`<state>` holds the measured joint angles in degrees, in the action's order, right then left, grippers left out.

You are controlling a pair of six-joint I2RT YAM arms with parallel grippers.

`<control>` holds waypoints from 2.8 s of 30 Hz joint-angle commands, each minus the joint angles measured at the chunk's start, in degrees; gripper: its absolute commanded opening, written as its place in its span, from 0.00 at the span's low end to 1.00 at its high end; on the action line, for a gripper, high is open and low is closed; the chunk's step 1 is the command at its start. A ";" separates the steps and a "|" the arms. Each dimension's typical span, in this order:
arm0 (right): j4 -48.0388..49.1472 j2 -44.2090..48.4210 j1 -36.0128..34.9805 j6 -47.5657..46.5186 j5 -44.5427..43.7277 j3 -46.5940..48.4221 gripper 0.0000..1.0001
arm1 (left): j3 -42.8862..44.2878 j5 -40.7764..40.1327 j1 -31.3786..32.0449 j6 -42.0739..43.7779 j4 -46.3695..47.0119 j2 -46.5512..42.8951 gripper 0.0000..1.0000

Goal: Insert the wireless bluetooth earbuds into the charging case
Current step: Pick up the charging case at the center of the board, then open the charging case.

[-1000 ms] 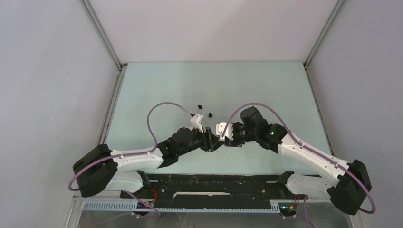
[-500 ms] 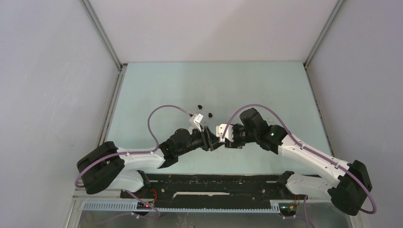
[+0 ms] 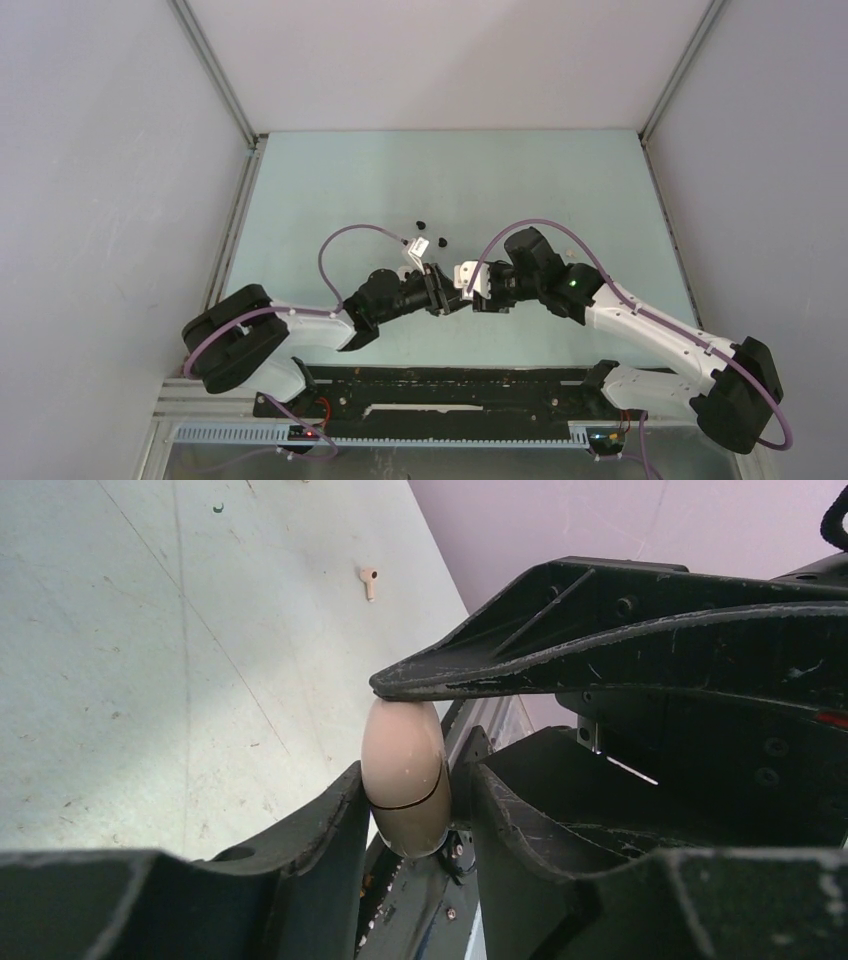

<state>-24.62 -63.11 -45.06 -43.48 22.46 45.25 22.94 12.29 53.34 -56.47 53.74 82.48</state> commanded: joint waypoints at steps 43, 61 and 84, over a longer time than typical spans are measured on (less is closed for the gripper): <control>-22.20 -7.07 8.66 0.51 30.59 9.85 0.48 | -8.39 -3.33 13.54 49.82 13.38 -4.34 0.02; -20.95 -7.20 7.95 0.86 27.07 9.85 0.14 | -8.67 -5.32 13.54 49.16 14.20 -3.17 0.24; -20.02 -5.48 6.44 0.33 18.64 9.83 0.07 | -10.22 -2.95 13.52 45.05 22.76 3.40 0.39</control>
<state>-46.17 -68.20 -37.91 -42.65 42.63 53.36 13.13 8.69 66.63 -10.37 70.91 85.43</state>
